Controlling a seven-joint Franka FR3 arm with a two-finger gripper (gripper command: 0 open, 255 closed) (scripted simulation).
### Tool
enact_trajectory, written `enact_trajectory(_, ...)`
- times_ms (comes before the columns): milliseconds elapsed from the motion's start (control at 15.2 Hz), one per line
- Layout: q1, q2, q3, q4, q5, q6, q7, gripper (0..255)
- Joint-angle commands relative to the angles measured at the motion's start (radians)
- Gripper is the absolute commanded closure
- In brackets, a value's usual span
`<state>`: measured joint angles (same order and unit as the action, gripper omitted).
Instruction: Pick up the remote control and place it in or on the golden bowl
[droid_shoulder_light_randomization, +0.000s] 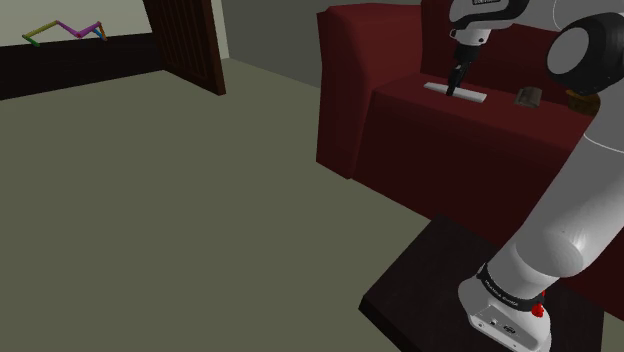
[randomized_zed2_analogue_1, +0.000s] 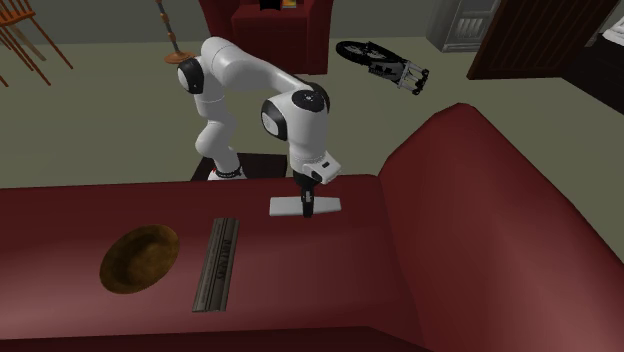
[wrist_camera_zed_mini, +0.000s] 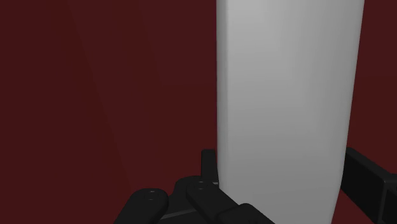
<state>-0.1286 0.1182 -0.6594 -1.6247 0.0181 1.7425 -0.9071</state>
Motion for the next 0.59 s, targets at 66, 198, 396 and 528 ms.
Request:
enact_trajectory(66,0.0,0.0,0.0,0.0,0.0,0.0,0.0,255)
enact_trajectory(198,0.0,0.0,0.0,0.0,0.0,0.0,0.0,255)
enact_trajectory(396,-0.002,0.003,-0.001,0.03,0.002,-0.027,-0.002,255)
enact_trajectory(528,-0.004,0.008,-0.002,0.062,0.005,-0.056,-0.005,255)
